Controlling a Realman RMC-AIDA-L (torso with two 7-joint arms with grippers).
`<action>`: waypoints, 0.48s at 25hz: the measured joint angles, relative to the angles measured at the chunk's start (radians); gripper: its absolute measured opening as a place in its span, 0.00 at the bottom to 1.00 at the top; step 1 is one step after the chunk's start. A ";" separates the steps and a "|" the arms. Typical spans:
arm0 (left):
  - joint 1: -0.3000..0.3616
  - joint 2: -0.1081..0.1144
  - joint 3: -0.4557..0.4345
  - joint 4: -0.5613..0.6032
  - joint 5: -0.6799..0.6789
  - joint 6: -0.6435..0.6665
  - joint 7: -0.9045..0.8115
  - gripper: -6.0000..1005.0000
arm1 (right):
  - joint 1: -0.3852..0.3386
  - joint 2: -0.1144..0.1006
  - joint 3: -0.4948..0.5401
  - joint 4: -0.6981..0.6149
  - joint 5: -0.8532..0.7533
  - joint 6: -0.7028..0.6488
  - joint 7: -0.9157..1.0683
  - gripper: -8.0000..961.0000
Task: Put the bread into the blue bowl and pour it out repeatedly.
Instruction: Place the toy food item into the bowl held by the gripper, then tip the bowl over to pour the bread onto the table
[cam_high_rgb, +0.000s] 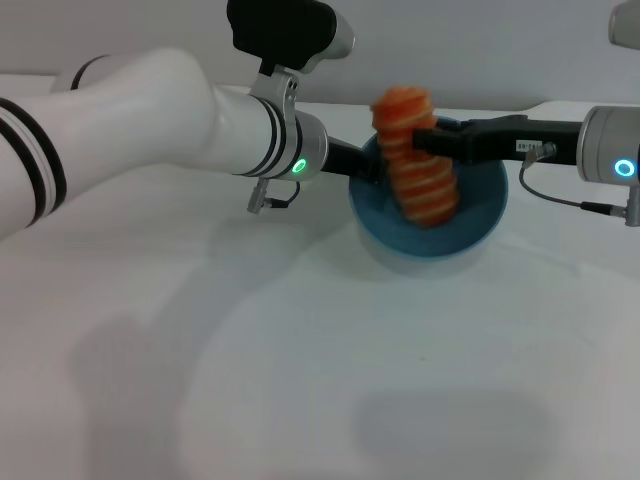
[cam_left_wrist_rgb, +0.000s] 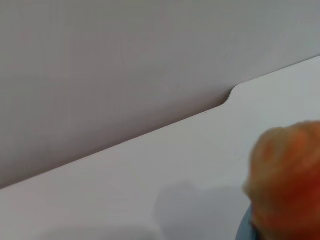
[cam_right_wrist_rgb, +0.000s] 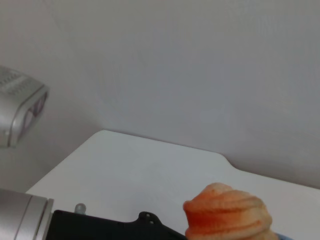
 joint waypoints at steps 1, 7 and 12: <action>0.004 0.000 0.001 0.001 -0.002 -0.002 0.000 0.00 | -0.001 0.000 0.000 -0.002 0.000 0.000 -0.001 0.32; 0.015 0.000 0.003 0.002 -0.006 -0.020 0.000 0.00 | -0.039 0.000 0.027 -0.071 0.025 0.002 -0.004 0.51; 0.016 0.002 0.003 -0.006 -0.006 -0.044 0.001 0.00 | -0.149 -0.001 0.048 -0.260 0.102 0.032 -0.100 0.59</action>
